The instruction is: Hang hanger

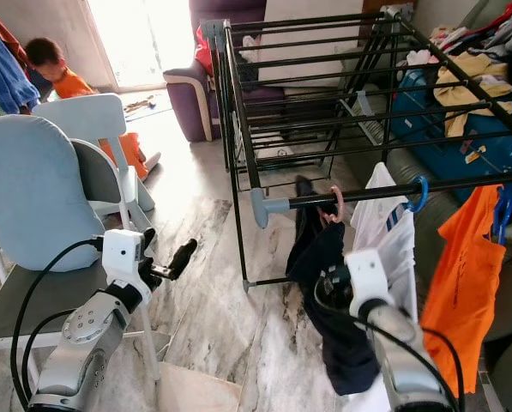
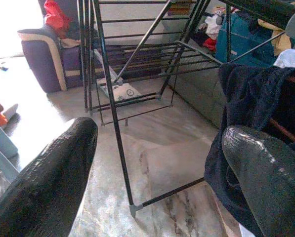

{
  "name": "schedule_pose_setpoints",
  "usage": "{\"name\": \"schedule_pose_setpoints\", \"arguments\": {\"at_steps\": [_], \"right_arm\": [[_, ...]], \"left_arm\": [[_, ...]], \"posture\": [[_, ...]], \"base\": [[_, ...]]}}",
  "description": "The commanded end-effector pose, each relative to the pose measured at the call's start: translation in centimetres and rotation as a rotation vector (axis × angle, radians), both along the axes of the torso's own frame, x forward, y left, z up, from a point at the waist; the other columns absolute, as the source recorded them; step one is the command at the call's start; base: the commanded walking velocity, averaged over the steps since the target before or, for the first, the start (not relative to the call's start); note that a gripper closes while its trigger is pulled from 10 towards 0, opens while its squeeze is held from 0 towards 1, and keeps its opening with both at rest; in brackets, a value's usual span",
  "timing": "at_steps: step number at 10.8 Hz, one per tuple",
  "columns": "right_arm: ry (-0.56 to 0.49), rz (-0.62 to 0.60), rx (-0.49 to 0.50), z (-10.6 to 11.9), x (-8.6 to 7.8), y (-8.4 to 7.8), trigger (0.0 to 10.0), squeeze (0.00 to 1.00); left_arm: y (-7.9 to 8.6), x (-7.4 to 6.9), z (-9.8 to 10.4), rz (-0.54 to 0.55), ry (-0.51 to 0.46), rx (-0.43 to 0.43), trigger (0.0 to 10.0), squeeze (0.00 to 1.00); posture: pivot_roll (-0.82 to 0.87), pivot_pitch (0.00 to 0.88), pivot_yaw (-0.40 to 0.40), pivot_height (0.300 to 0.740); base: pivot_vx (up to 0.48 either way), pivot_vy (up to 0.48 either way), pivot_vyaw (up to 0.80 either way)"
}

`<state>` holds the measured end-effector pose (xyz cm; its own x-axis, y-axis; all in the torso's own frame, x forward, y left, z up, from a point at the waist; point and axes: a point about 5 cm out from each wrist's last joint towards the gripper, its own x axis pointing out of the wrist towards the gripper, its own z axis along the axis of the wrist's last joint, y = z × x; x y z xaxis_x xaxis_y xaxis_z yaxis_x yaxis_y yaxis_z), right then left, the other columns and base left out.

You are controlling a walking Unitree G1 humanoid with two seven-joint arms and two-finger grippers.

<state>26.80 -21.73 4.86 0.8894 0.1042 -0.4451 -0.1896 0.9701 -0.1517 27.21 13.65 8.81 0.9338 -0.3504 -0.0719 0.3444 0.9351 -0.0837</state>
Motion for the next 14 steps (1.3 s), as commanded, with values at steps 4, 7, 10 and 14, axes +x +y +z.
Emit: {"name": "schedule_pose_setpoints", "arguments": {"at_steps": [4,7,10,14], "right_arm": [[0.010,0.014,0.013,-0.12,0.32,0.36,0.0,0.00],[-0.006,0.011,0.014,-0.08,0.55,0.60,0.0,0.00],[-0.029,0.007,0.024,0.13,0.81,0.65,0.0,0.00],[-0.035,0.007,0.025,0.11,0.89,0.78,0.0,0.00]], "left_arm": [[0.09,0.16,-0.12,-0.001,0.006,0.031,10.0,0.00],[-0.18,0.12,-0.10,-0.011,0.005,0.031,10.0,0.00],[-0.24,0.19,-0.09,-0.012,0.005,0.036,10.0,0.00],[-0.19,0.29,-0.11,-0.019,0.005,0.047,10.0,0.00]], "posture": [[-0.15,0.000,0.051,0.740],[-0.15,0.000,0.051,0.740],[-0.15,0.000,0.052,0.740],[-0.15,0.000,0.051,0.740]], "base": [[0.000,0.000,0.00],[0.000,0.000,0.00],[0.000,0.000,0.00],[0.000,0.000,0.00]]}}
